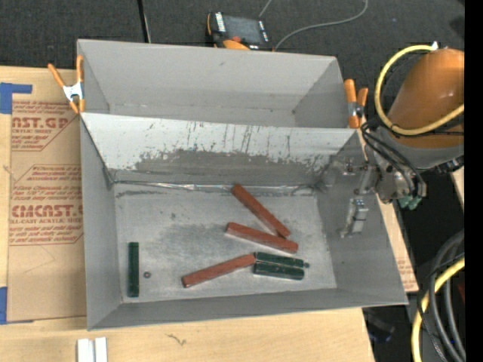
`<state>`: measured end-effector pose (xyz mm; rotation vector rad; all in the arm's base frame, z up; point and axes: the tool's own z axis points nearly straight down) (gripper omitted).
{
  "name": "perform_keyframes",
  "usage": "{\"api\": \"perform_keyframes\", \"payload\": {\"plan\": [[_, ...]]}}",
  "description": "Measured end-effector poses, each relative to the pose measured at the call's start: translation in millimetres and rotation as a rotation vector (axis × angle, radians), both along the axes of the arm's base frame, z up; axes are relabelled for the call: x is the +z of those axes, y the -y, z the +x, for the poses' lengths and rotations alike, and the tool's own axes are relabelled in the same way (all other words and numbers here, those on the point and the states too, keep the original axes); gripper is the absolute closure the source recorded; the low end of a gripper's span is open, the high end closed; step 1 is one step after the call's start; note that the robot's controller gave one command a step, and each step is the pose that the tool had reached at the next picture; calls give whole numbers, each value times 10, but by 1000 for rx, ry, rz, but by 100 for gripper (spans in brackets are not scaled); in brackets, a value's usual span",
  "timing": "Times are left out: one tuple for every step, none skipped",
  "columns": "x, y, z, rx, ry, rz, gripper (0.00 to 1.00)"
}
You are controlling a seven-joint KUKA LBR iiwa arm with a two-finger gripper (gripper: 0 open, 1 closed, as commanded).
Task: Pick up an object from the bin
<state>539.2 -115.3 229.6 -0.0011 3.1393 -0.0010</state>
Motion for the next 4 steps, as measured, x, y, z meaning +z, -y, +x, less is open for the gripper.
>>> {"api": "perform_keyframes", "payload": {"plan": [[-1491,-361,133,-20,-8,4,0],[-1598,-1163,13,25,-2,4,0],[-1572,-1118,35,18,4,1,100],[353,-1341,176,2,9,2,100]]}}
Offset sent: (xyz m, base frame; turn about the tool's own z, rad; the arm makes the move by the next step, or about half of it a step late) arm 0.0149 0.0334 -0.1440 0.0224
